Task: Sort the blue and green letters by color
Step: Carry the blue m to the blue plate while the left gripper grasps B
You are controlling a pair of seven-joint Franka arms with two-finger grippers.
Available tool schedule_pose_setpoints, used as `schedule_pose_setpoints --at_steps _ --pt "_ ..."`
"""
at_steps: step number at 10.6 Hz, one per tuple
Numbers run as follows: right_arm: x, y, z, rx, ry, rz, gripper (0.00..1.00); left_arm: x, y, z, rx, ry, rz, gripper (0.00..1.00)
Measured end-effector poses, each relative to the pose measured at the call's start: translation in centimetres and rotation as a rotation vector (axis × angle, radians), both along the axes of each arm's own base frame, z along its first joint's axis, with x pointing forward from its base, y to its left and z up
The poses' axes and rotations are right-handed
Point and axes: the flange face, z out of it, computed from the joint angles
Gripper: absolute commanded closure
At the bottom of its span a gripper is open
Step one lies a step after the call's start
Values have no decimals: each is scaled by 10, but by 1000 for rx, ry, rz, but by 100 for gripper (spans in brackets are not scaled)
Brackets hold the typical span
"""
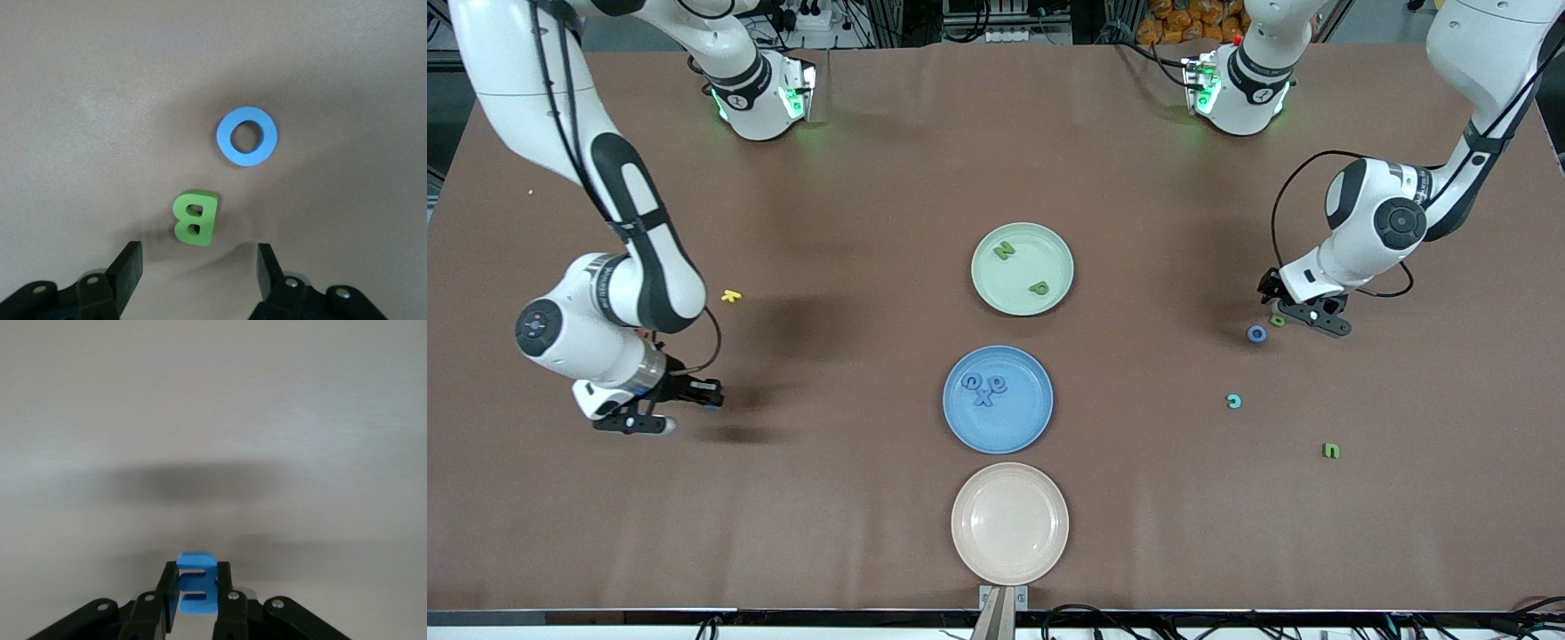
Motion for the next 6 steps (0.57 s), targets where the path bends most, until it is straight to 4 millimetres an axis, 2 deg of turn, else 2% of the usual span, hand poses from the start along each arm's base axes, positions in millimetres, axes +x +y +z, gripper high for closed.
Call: schedule_pose_setpoints --at_steps 6 --pt "13 154 38 55 -45 -108 84 1 -6 -2 0 -2 -12 39"
